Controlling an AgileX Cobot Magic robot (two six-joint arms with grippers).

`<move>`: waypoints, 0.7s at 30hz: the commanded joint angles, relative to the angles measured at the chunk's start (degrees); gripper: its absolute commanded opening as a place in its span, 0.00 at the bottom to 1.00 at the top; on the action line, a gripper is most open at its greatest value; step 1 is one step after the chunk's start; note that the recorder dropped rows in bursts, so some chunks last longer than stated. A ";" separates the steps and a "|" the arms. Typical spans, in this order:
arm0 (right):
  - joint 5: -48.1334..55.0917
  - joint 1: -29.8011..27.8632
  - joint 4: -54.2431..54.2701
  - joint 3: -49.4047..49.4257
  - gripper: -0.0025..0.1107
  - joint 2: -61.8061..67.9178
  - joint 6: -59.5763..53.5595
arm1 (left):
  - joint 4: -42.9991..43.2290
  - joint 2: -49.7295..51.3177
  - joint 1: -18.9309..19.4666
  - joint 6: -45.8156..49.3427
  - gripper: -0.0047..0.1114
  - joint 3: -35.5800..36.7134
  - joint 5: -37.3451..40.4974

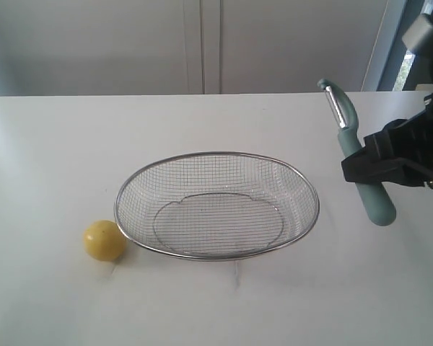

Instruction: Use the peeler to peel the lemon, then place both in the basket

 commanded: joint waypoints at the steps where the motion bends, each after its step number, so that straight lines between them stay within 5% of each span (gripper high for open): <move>1: -0.57 -0.02 0.42 0.19 0.02 -0.50 -0.56 | -0.06 -0.26 -0.34 -0.36 0.04 0.23 -0.09; 8: -0.57 -0.02 0.42 0.19 0.02 -0.50 -0.56 | -0.06 -0.26 -0.34 -0.36 0.04 0.23 -0.19; 15: -0.57 -0.02 0.42 0.19 0.02 -0.50 -0.56 | -0.06 -0.26 -0.34 -0.48 0.04 0.23 -19.42; 21: -0.71 -0.02 0.42 0.19 0.02 -0.50 -0.56 | -0.06 -0.26 -0.34 -0.48 0.04 0.23 -19.58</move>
